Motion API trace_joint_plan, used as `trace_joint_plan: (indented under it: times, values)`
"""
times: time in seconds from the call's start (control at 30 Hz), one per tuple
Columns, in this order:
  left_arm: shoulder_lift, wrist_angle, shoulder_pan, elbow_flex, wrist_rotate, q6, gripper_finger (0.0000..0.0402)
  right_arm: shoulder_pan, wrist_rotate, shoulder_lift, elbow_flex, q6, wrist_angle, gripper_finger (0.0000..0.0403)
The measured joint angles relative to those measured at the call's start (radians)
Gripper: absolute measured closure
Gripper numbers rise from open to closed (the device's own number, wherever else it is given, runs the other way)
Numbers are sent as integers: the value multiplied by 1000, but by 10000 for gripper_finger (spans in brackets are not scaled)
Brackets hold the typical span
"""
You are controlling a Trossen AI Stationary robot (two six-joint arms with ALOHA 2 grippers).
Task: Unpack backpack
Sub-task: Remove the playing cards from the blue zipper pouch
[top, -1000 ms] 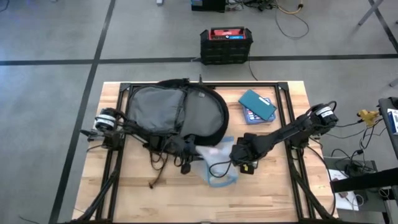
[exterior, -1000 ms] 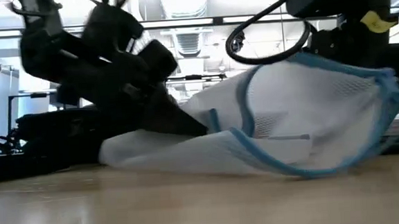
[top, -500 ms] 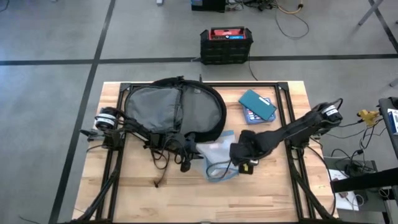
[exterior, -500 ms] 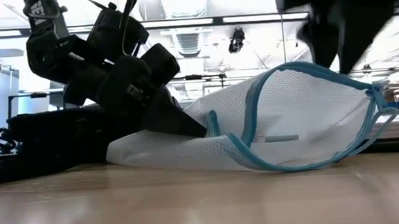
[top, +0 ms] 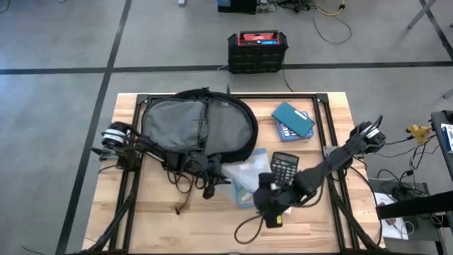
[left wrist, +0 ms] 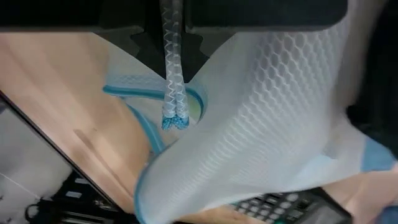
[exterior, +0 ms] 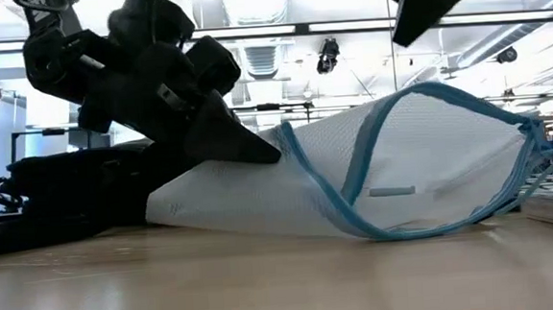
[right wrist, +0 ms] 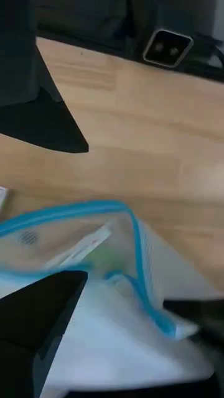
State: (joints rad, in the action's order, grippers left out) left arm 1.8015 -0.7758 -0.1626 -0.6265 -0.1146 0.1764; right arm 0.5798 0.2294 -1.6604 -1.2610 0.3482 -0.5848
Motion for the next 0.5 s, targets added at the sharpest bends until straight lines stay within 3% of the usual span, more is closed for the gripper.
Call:
trace_joint_plan:
  times: [0.17,0.5]
  values:
    - [-1,18,-18,2,1,6,402,-34,-24,-135,-44,-98,10,127]
    - [-1,43,-40,2,1,17,402,-155,-122,-265,-86,-256,-37,174]
